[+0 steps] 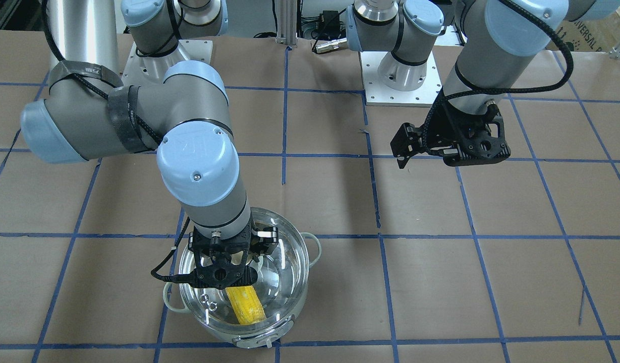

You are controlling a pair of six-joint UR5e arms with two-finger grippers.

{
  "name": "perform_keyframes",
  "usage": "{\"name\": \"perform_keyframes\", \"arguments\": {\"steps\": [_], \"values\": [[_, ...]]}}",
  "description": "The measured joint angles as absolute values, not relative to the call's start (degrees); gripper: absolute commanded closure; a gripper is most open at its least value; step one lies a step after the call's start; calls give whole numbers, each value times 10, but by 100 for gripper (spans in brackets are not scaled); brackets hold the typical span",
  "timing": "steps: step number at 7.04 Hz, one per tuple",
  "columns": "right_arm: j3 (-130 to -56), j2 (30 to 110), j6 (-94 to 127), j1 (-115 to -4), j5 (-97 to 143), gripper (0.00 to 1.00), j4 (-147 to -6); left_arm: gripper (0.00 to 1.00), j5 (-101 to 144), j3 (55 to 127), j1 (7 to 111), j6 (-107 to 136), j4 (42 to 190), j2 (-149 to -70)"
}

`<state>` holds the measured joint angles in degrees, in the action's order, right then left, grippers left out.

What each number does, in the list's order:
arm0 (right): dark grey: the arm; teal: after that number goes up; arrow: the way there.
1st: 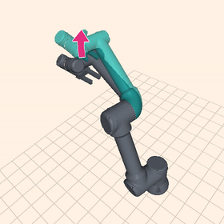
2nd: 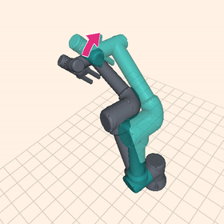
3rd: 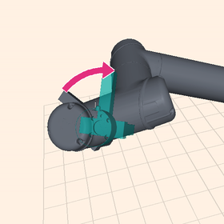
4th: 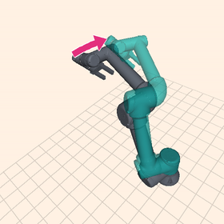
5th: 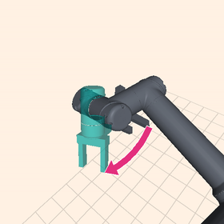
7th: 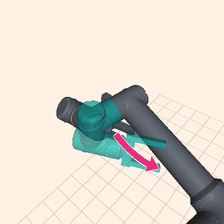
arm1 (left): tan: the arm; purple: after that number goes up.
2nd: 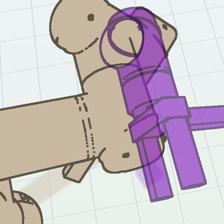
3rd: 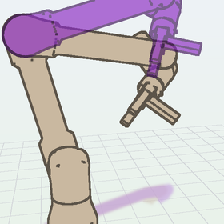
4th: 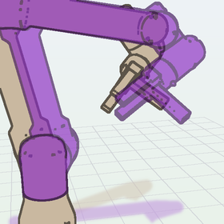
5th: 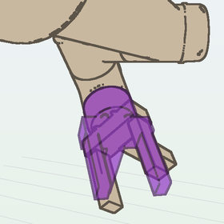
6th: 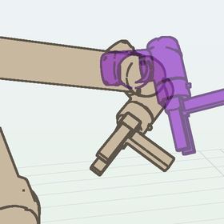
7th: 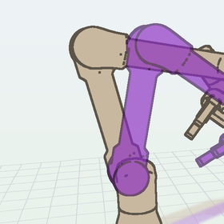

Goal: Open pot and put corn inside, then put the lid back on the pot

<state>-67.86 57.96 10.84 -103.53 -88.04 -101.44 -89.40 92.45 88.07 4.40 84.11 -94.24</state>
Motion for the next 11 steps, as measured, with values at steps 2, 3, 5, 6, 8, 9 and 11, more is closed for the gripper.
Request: {"name": "perform_keyframes", "arguments": {"steps": [2,3,5,6,8,9,11], "values": [[-678,576,110,-1037,-881,84,-1015,0,-895,925,880,44,841,-943],[-678,576,110,-1037,-881,84,-1015,0,-895,925,880,44,841,-943],[-679,577,110,-1038,-881,84,-1015,0,-895,925,880,44,841,-943],[-680,579,110,-1039,-881,84,-1014,0,-895,925,880,44,841,-942],[-682,580,109,-1040,-881,85,-1011,0,-895,924,880,44,841,-943],[-683,581,109,-1040,-881,85,-1010,0,-895,924,880,44,841,-943],[-683,580,109,-1040,-881,35,-1010,0,-895,919,880,44,841,-945]]}}
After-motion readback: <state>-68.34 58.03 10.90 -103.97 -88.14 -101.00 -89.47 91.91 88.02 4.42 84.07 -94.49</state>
